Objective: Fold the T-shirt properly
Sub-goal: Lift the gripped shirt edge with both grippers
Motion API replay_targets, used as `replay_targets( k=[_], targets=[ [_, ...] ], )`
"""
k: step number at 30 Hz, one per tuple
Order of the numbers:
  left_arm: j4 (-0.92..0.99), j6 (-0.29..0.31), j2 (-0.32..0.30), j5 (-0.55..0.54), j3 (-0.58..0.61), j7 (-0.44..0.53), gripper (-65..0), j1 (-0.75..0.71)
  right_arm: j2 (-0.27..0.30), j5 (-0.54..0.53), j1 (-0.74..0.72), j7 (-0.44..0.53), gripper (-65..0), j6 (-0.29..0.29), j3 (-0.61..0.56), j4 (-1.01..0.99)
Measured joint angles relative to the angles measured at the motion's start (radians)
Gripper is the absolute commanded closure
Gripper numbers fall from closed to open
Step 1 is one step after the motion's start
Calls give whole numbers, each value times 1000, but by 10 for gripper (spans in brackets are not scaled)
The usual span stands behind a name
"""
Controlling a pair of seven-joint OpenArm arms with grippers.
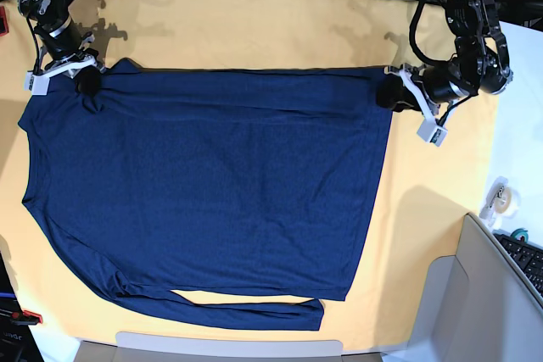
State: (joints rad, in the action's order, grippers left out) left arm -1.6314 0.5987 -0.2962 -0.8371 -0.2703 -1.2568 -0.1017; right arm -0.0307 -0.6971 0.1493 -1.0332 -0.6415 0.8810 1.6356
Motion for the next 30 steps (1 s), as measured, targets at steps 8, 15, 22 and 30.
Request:
replay_targets(
  k=[8, 15, 22, 30],
  targets=[
    [0, 0, -1, 0, 0, 0, -149, -1, 8, -8, 19, 12, -339, 1, -77, 3],
    [0, 0, -1, -2, 0, 1, -149, -4, 42, -6, 34, 12, -347, 1, -71, 5],
    [0, 0, -1, -3, 0, 1, -149, -21, 41, 4, 56, 4, -347, 1, -69, 61],
    [0, 0, 0, -3, 0, 1, -149, -20, 42, 3, 70, 4, -347, 1, -67, 148]
  ],
)
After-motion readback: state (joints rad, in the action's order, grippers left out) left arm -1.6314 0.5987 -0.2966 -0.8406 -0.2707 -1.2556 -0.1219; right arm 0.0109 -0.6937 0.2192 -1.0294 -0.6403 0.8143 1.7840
